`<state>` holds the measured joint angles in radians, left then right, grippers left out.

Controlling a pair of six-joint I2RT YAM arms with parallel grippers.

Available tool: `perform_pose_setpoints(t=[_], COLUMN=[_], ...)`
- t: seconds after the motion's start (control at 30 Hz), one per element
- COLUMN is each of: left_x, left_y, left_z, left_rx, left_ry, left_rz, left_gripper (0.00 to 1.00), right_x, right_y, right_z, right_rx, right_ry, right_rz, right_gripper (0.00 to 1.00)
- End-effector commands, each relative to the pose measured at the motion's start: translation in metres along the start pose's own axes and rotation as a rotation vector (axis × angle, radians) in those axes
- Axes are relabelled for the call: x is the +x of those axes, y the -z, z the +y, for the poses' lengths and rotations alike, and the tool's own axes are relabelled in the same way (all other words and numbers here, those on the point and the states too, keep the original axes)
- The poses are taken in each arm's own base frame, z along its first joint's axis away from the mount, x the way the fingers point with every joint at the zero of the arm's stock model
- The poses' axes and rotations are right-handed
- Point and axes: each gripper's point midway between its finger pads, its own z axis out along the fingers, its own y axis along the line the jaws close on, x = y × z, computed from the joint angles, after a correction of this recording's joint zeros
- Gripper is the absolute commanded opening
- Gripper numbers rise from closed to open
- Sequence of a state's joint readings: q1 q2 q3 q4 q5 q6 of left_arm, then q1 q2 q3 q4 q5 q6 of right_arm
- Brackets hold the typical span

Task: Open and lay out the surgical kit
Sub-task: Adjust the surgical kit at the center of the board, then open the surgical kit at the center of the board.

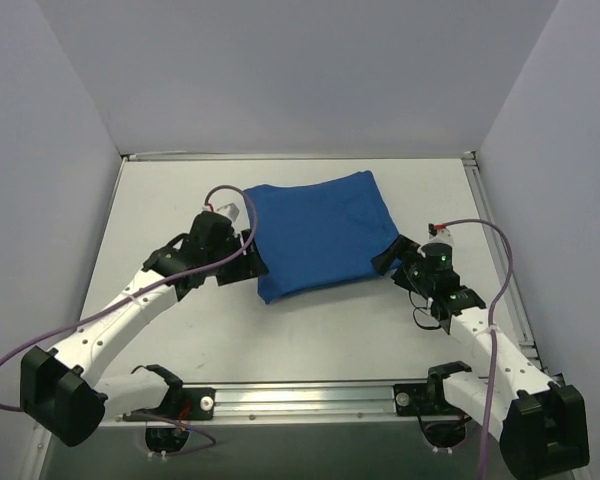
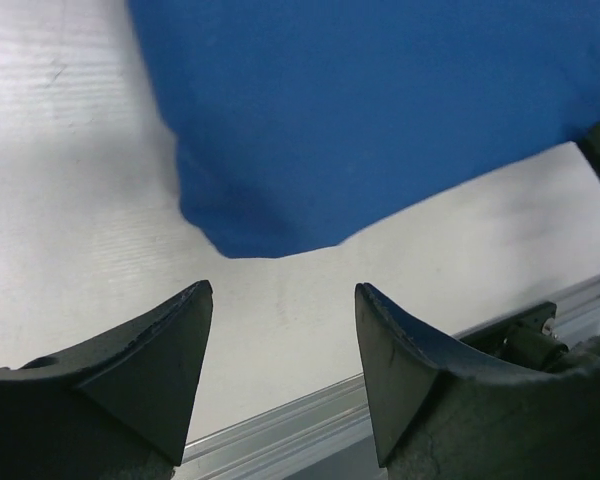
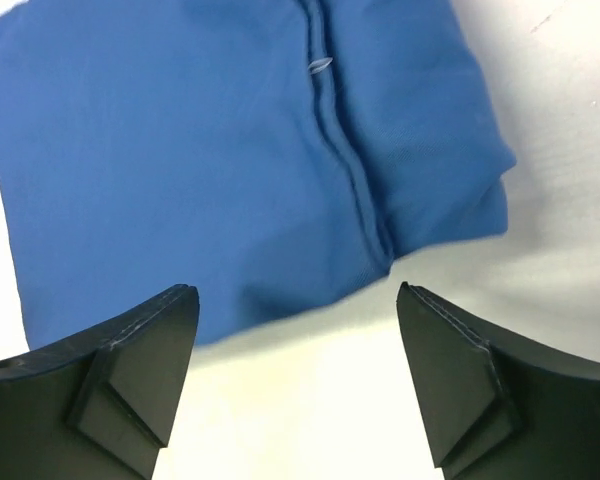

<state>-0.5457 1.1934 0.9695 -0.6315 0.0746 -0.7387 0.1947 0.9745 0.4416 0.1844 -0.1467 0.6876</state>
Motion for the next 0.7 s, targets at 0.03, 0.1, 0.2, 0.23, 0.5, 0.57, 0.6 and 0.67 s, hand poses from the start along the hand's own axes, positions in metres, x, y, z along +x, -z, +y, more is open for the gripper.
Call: perform_pose_setpoints(t=[0.03,0.1,0.2,0.23,0.5,0.57,0.6,0.67], left_x=[-0.030,-0.030,-0.026,-0.022,0.002,0.008,0.011,0.015], left_y=[0.036,0.046,0.050,0.049,0.065,0.064,0.063,0.060], left_z=[-0.046,-0.051,-0.057,-0.057,-0.081,-0.082,-0.083,-0.082], left_rx=[0.144,0.177,0.225,0.233,0.338,0.339,0.345,0.344], left_ry=[-0.153,-0.170,-0.173,-0.173,-0.224,-0.230,-0.232,-0.230], left_rz=[-0.138,-0.157,-0.160,-0.151,-0.133,-0.127,-0.122,-0.115], left_gripper=[0.68,0.68,0.68,0.68,0.65,0.65,0.65,0.65], right_x=[-0.004,-0.006,-0.005,-0.008,-0.018,-0.022,-0.025,-0.029], right_y=[0.030,0.036,0.036,0.034,0.019,0.018,0.019,0.024], right_z=[0.006,0.008,0.010,0.005,0.006,0.007,0.010,0.010], right_rx=[0.030,0.031,0.033,0.063,0.070,0.070,0.065,0.078], right_ry=[0.134,0.158,0.138,0.137,0.163,0.169,0.172,0.178], right_rz=[0.052,0.062,0.076,0.068,0.032,0.021,0.013,0.000], right_gripper=[0.84,0.84,0.81,0.80,0.76,0.74,0.73,0.72])
